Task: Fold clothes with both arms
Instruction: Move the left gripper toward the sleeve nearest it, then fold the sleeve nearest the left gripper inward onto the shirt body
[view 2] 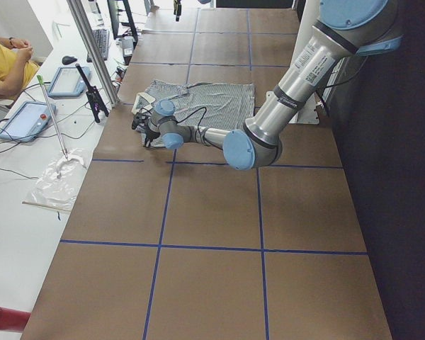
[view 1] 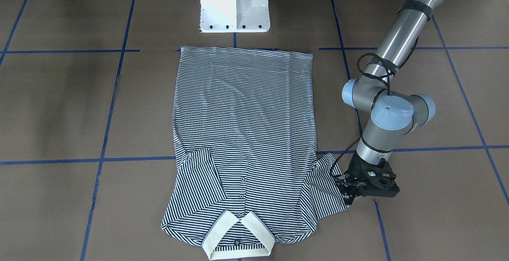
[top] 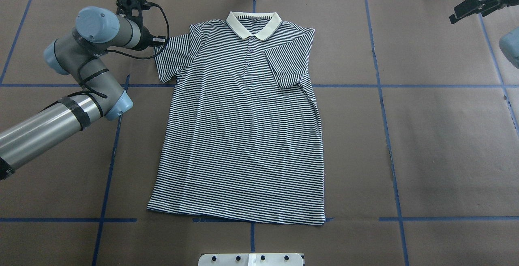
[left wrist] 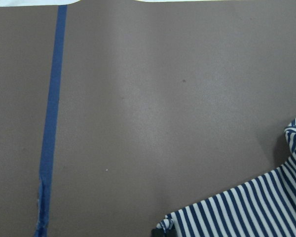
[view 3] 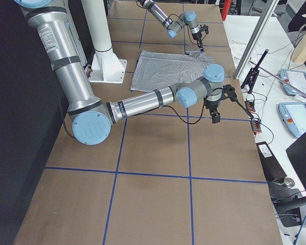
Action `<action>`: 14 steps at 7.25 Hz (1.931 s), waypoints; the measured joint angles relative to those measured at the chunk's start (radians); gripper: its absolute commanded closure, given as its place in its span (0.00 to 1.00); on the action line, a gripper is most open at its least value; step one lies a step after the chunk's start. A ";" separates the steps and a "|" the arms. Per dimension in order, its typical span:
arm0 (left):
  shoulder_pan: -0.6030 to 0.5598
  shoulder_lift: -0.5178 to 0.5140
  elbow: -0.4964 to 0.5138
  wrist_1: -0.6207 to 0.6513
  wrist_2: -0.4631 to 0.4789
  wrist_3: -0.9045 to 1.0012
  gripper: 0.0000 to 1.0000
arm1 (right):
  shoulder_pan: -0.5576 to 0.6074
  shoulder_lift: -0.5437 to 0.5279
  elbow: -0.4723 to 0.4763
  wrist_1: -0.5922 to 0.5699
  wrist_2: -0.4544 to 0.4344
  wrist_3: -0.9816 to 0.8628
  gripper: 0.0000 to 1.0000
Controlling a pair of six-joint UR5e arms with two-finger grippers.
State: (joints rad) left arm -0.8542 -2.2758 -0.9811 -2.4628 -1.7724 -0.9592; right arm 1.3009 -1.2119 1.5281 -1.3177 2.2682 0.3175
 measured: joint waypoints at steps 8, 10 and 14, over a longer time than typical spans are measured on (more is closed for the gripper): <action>0.144 -0.254 -0.082 0.501 0.059 -0.303 0.01 | 0.000 0.001 0.004 0.000 0.001 0.004 0.00; 0.150 -0.257 -0.087 0.493 0.058 -0.219 0.00 | 0.000 0.004 0.007 0.001 0.001 0.011 0.00; 0.150 -0.167 -0.302 0.512 -0.009 -0.102 0.00 | -0.078 0.009 0.117 0.001 -0.028 0.250 0.00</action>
State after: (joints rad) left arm -0.7047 -2.4432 -1.2832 -1.9506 -1.7811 -1.0616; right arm 1.2231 -1.2028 1.6449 -1.3171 2.2401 0.5671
